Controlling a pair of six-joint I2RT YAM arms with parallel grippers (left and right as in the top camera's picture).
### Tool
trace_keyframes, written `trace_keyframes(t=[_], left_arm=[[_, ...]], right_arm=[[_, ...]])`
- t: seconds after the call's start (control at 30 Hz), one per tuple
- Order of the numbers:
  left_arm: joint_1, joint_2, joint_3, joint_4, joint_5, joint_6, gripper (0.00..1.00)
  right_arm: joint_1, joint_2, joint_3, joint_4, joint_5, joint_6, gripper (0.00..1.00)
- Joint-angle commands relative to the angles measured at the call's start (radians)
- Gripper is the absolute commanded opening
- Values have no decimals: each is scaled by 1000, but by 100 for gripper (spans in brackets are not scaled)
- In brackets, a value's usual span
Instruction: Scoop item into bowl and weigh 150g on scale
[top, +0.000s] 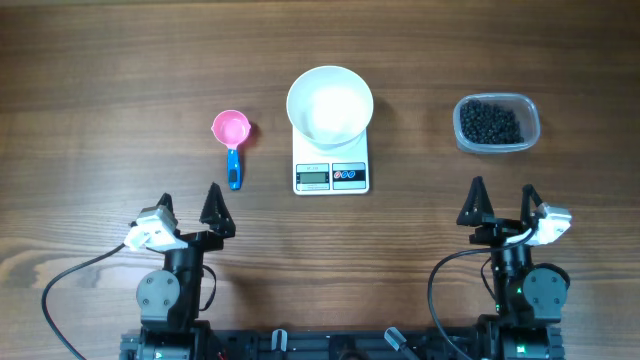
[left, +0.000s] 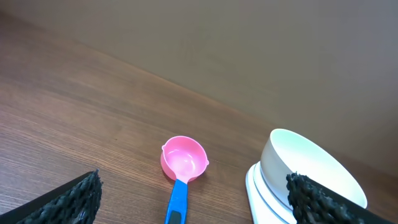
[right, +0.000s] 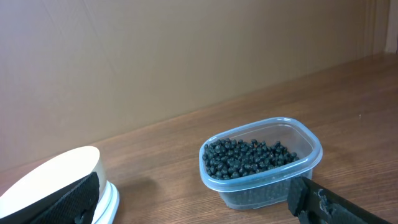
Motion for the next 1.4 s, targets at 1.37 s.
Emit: trace_keyframes(t=[1.37], left_arm=[[-2,41,251,35,-24,17,100]], right_arm=[[2,-7,0,6,3,5,100]])
